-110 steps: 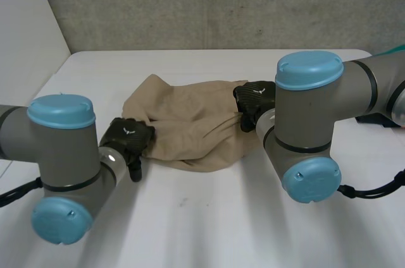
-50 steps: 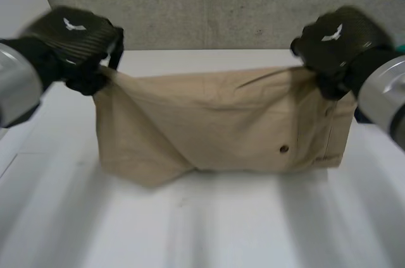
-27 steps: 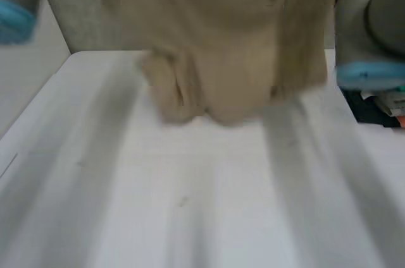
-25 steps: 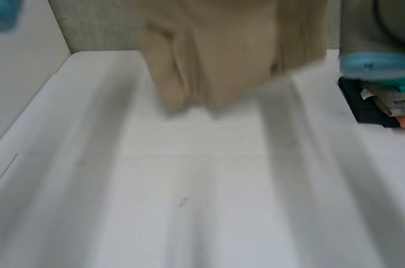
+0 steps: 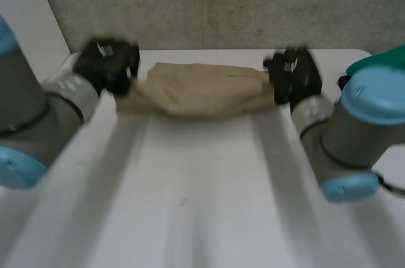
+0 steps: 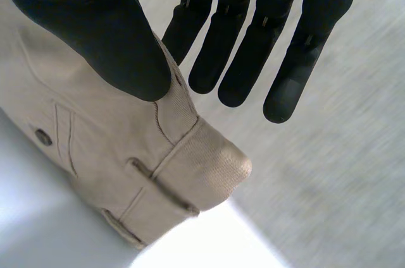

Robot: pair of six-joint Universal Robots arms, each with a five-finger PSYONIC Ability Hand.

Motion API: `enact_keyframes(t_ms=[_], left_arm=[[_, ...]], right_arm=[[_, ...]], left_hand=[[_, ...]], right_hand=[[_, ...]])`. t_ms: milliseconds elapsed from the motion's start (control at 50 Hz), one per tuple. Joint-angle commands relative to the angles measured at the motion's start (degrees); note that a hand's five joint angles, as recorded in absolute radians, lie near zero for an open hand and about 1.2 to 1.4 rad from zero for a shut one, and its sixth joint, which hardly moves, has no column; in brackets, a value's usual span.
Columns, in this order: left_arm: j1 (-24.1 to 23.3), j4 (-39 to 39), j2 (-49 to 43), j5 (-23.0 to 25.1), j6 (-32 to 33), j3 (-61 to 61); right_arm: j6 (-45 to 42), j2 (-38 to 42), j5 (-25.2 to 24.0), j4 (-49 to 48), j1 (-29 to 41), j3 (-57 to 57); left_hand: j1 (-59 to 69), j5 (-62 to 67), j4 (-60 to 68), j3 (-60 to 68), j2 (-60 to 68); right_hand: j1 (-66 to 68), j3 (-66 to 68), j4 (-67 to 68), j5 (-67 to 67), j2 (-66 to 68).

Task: Fold the laundry.

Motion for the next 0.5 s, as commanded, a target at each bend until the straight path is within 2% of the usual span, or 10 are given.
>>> enact_keyframes(t_ms=[20, 140, 220, 240, 300, 320, 420, 500], left_arm=[[0.1, -4.8, -5.2, -0.2, 6.6, -6.5], [-0.7, -12.8, -1.3, -0.1, 8.7, -9.5], [-3.3, -21.9, 3.7, -0.1, 11.1, -11.5], [-4.7, -26.5, 5.6, 0.0, 12.4, -12.6], [-6.6, -32.3, 8.3, 0.2, 14.7, -14.5], [-7.7, -35.3, 9.8, 0.5, 16.3, -15.2], [-9.9, -40.4, 12.7, 1.6, 19.2, -16.5], [-10.5, -41.5, 13.1, 1.4, 20.0, -14.7]], right_arm=[[-4.9, 2.4, -1.3, 0.3, -0.5, 8.3], [-8.9, -2.8, -2.7, 5.9, -1.1, 11.8], [-13.0, -9.3, -4.0, 14.1, -2.2, 13.5], [-14.7, -12.0, -4.7, 18.0, -3.1, 14.2], [-18.5, -15.6, -6.2, 25.3, -4.1, 15.3], [-21.5, -17.7, -7.2, 30.6, -5.0, 16.1], [-31.2, -22.4, -9.6, 44.9, -8.4, 18.1], [-32.6, -23.2, -12.5, 43.5, -8.7, 17.7]], left_hand=[[13.8, 12.0, 11.4, 11.7, 11.2], [13.8, 12.0, 11.4, 11.7, 11.2], [13.8, 12.0, 11.4, 11.7, 11.2], [13.8, 12.0, 11.4, 11.7, 11.2], [13.8, 12.0, 11.4, 11.7, 11.2], [13.8, 12.0, 11.4, 11.7, 11.2], [13.8, 12.0, 11.4, 11.7, 11.2], [13.8, 12.0, 11.4, 11.7, 11.2]], right_hand=[[16.7, 11.6, 11.0, 11.1, 12.4], [16.7, 11.6, 11.0, 11.1, 12.4], [16.7, 11.6, 11.0, 11.1, 12.4], [16.7, 11.6, 11.0, 11.1, 12.4], [16.7, 11.6, 11.0, 11.1, 12.4], [16.7, 11.6, 11.0, 11.1, 12.4], [16.7, 11.6, 11.0, 11.1, 12.4], [16.7, 11.6, 11.0, 11.1, 12.4]])
